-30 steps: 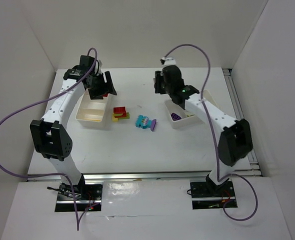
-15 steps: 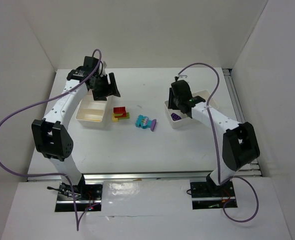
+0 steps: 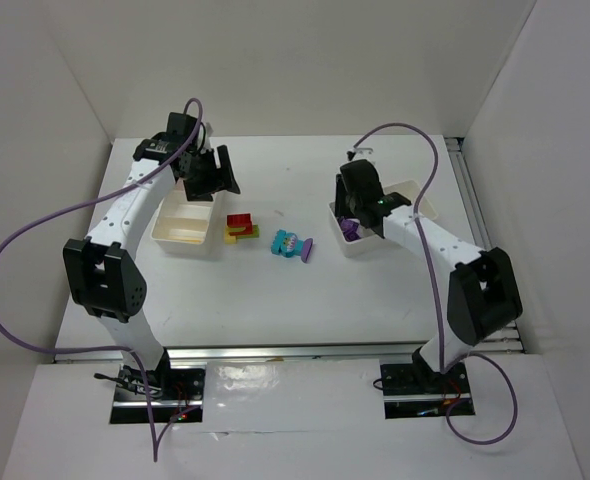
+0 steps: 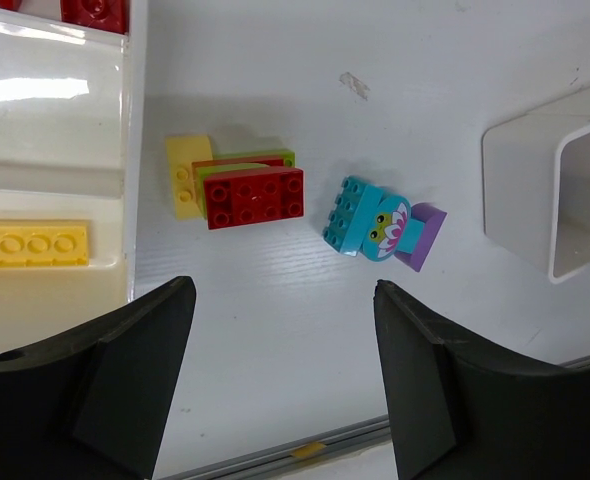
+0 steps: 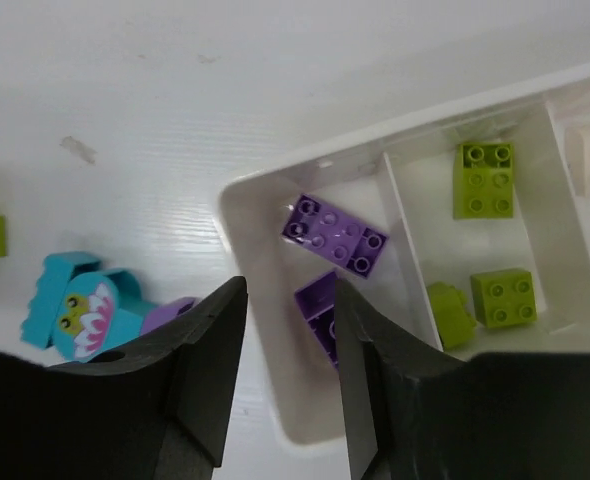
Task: Sort the legos into containers by color
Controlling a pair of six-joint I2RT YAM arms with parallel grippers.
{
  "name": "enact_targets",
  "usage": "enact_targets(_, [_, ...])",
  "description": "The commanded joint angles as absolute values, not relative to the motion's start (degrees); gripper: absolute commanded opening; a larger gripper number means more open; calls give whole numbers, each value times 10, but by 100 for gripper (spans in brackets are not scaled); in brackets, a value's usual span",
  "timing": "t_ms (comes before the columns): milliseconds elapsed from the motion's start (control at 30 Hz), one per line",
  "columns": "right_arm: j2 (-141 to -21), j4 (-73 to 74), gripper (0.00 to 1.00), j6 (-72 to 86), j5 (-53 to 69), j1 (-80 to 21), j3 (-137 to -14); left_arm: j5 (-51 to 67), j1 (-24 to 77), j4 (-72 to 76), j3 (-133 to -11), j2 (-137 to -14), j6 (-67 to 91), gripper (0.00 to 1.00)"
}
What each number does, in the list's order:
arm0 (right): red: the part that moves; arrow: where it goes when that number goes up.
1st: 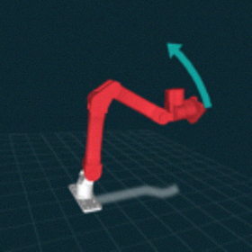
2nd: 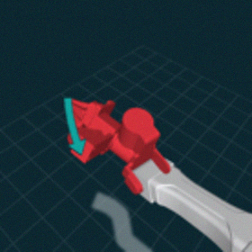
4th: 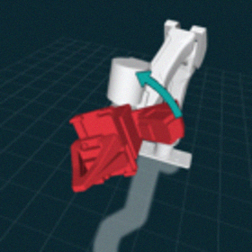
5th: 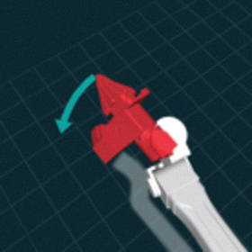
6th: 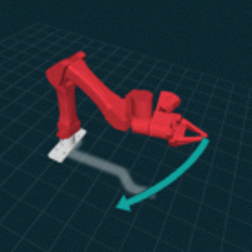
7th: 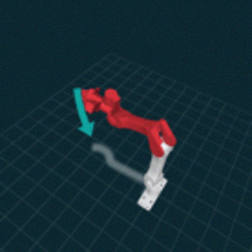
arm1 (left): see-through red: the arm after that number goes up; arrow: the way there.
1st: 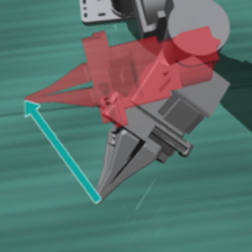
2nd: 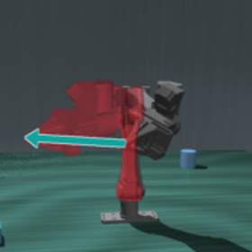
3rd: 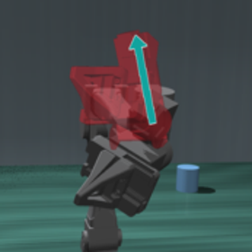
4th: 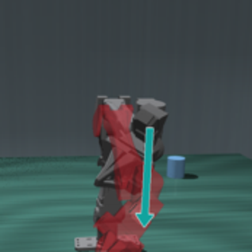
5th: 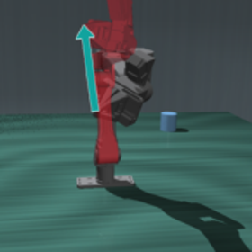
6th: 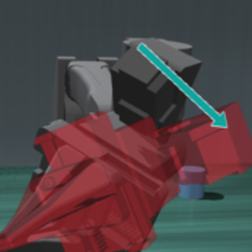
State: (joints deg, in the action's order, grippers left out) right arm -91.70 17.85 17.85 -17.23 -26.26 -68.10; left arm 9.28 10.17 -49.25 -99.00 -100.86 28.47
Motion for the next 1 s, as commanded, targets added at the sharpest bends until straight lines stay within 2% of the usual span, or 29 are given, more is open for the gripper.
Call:
enact_targets(0, [-848,130,47,156,-163,-301,-684,75,103,-484,-998,-995,277,83])
enact_targets(67, [-857,130,47,143,-120,-335,-696,69,103,-484,-1004,-990,277,83])
enact_targets(133, [-899,155,52,131,-99,-358,-732,61,103,-484,-1004,-990,282,83])
enact_targets(167, [-916,178,57,126,-81,-386,-743,61,103,-484,-1004,-990,282,83])
enact_targets(200, [-931,184,69,119,-75,-400,-748,61,103,-484,-1004,-990,282,83])
enact_targets(233, [-946,184,75,113,-75,-411,-748,55,103,-484,-1004,-984,282,83])
enact_targets(300, [-987,190,80,107,-54,-426,-761,55,103,-478,-1004,-984,282,83])
enact_targets(633, [-1118,163,80,71,28,-437,-909,-10,91,-497,-997,-990,305,83])
enact_targets(733, [-1185,204,86,32,47,-437,-989,-37,65,-509,-997,-983,345,83])
enact_targets(867, [-1256,239,88,11,53,-437,-1074,-32,17,-509,-986,-958,375,83])
enact_targets(967, [-1256,219,88,22,45,-437,-1089,-19,11,-502,-997,-958,354,83])
